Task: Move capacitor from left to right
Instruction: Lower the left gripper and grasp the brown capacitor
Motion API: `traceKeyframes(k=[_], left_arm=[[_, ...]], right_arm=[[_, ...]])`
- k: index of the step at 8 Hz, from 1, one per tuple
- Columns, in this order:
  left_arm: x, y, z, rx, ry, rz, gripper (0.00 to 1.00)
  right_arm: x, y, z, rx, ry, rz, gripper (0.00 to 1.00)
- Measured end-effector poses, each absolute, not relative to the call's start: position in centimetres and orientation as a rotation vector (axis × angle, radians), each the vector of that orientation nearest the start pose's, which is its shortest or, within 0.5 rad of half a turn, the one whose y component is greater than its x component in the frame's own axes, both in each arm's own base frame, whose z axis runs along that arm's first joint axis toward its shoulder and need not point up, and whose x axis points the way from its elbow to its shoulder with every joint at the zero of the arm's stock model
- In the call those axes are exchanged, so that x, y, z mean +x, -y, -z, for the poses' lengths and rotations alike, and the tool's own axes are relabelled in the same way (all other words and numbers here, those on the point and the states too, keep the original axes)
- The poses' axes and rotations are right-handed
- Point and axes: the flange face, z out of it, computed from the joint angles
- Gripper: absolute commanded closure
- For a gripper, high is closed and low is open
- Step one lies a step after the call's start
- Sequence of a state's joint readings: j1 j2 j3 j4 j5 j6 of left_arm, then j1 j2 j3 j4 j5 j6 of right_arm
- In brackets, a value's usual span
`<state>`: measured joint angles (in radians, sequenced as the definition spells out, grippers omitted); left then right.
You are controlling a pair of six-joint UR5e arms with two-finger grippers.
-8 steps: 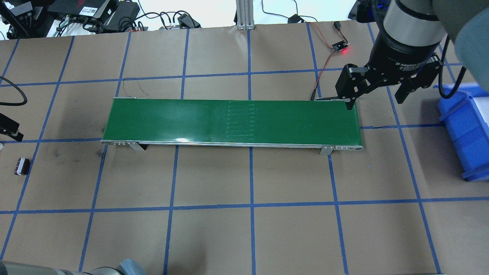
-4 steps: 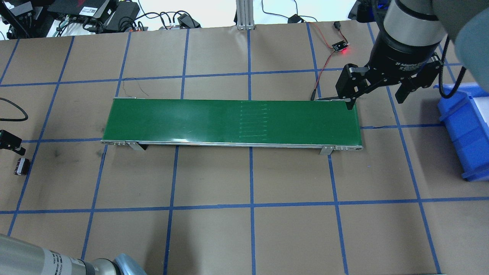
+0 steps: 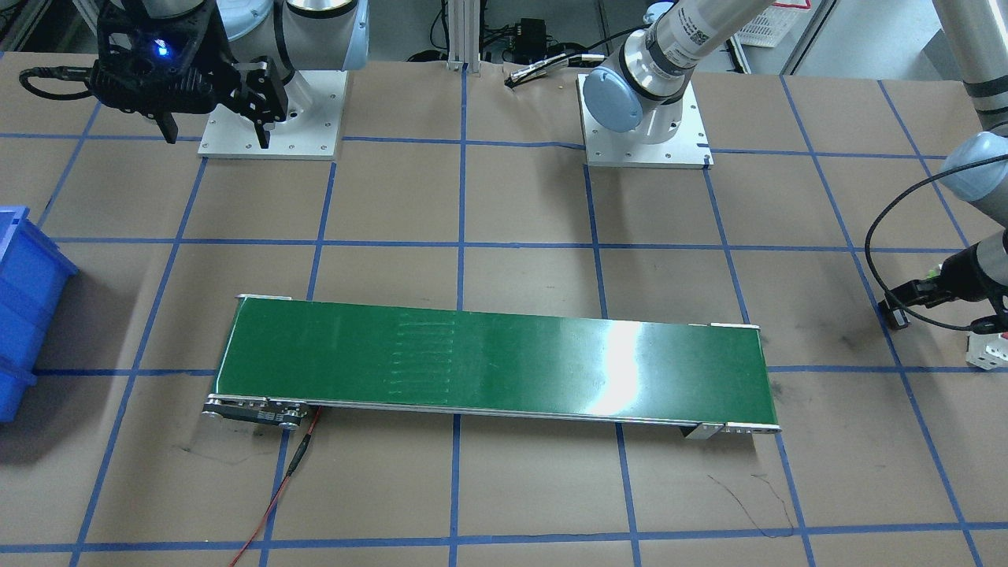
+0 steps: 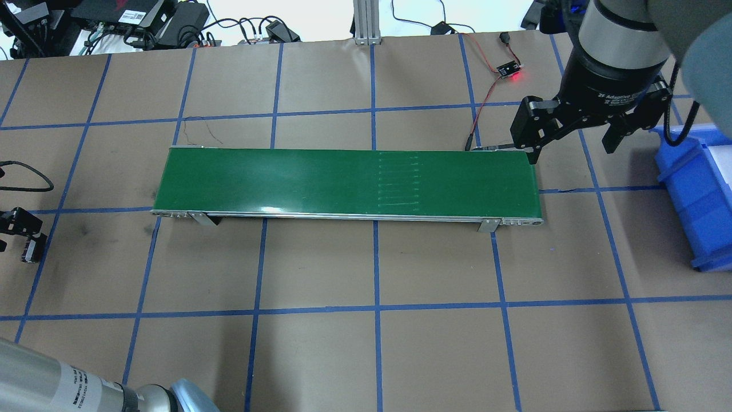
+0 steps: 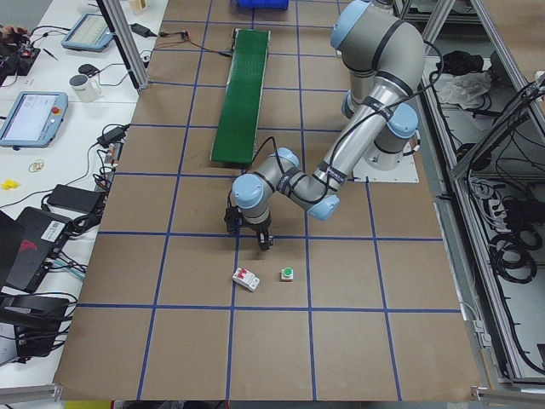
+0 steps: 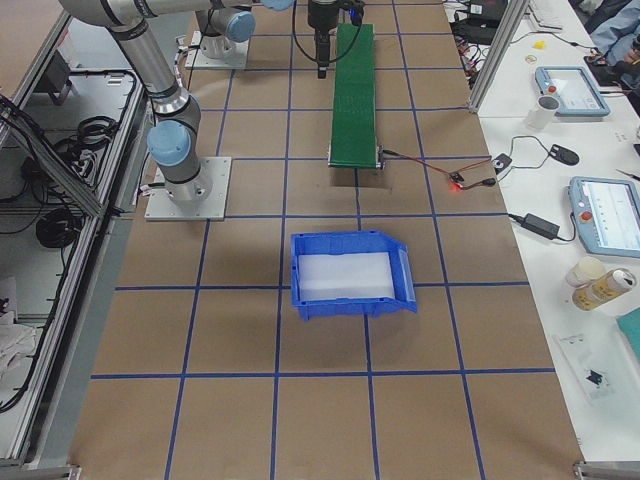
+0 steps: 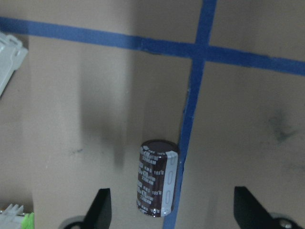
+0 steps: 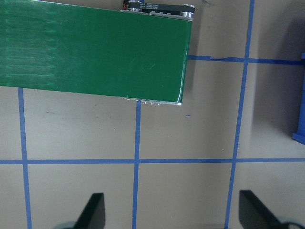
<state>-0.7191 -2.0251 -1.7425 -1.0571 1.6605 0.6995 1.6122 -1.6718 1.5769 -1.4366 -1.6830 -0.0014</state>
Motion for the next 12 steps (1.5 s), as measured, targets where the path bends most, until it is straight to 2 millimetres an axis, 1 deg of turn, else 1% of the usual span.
traceKeyframes(k=[1,2,3,4,5,7,8,9,10,11,12], left_arm=[[36.6,48.3,-19.6,-0.236,-3.132,-0.259,0.12],[36.8,48.3,-18.8,-0.238,-3.127,-0.274,0.21],[36.9,48.3,-18.1,-0.238,-3.125,-0.282,0.4],[37.0,48.3,-17.8,-0.229,-3.126,-0.287,0.79],[37.0,48.3,-17.6,-0.221,-3.127,-0.292,1.0],[37.0,48.3,-17.5,-0.222,-3.124,-0.299,1.0],[37.1,48.3,-17.8,-0.223,-3.116,-0.303,1.0],[37.1,48.1,-18.8,-0.22,-3.101,-0.308,1.0],[36.4,48.3,-20.7,-0.203,-3.087,-0.306,1.0],[34.4,49.1,-24.0,-0.158,-3.074,-0.262,1.0],[30.1,50.7,-28.3,-0.065,-3.067,-0.177,1.0]], right_arm=[[14.0,43.8,-52.0,-0.078,-3.254,-0.06,0.0],[14.1,43.9,-51.9,-0.081,-3.251,-0.058,0.0],[14.1,44.0,-51.9,-0.08,-3.247,-0.054,0.0],[14.1,44.0,-51.8,-0.077,-3.245,-0.051,0.0],[14.1,44.1,-51.8,-0.073,-3.244,-0.048,0.0],[14.2,44.2,-51.8,-0.07,-3.243,-0.044,0.0],[14.2,44.2,-51.8,-0.07,-3.243,-0.041,0.0],[14.2,44.2,-51.8,-0.069,-3.243,-0.039,0.0],[14.2,44.3,-51.8,-0.069,-3.244,-0.038,0.0],[14.1,44.3,-51.8,-0.069,-3.244,-0.037,0.0],[14.1,44.3,-51.8,-0.07,-3.245,-0.038,0.0]])
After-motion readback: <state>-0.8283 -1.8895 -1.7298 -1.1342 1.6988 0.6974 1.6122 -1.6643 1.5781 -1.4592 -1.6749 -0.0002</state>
